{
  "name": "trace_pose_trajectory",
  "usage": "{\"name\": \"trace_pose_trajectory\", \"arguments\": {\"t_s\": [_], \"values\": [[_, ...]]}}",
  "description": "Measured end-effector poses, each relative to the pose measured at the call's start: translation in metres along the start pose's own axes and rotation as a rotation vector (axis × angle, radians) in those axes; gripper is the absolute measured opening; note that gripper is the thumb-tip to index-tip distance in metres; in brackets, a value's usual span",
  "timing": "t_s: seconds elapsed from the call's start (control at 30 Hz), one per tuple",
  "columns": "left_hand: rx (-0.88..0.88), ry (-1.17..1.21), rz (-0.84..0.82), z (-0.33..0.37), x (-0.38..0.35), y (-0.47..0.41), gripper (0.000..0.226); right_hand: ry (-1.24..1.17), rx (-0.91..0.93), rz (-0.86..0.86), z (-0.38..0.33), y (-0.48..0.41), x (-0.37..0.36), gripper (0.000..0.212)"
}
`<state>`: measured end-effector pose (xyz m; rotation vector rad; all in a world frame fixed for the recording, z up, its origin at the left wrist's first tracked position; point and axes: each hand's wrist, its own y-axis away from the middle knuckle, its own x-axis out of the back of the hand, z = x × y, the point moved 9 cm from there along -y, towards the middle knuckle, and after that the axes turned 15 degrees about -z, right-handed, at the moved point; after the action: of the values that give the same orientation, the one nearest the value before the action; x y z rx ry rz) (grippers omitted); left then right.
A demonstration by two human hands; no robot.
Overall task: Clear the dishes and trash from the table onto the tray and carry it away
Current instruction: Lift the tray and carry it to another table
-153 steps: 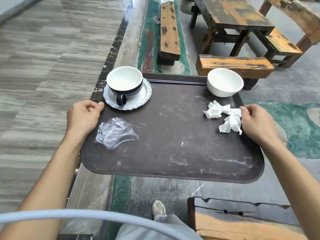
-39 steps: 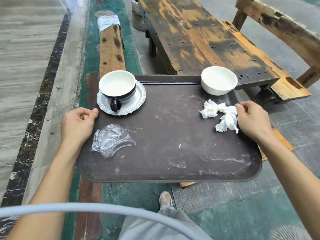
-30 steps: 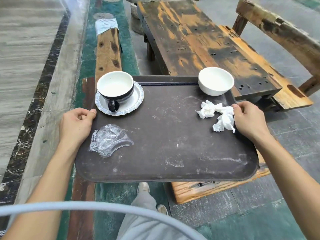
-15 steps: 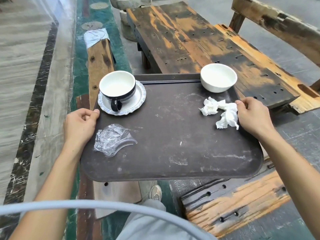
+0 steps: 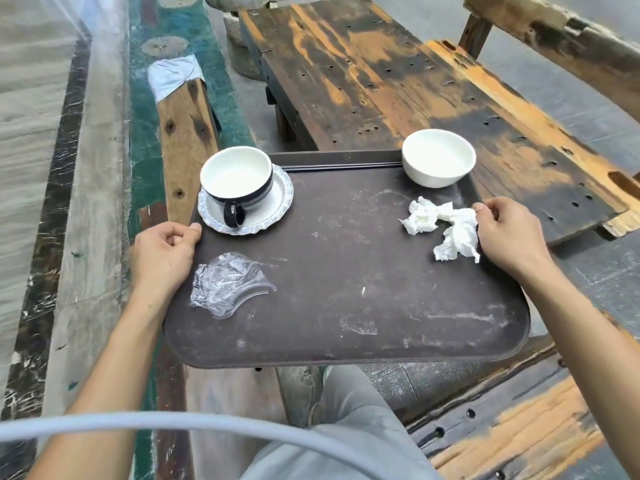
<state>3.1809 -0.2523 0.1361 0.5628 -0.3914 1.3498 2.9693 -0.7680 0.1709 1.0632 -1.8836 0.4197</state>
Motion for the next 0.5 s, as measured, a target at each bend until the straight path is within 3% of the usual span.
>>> {"name": "trace_pose_trajectory", "arguments": {"t_s": [0.5], "values": [[-0.049, -0.057, -0.048, 0.073, -0.075, -0.193, 0.032, -0.066, -0.058, 0.036, 0.013, -0.186, -0.001, 0.027]]}}
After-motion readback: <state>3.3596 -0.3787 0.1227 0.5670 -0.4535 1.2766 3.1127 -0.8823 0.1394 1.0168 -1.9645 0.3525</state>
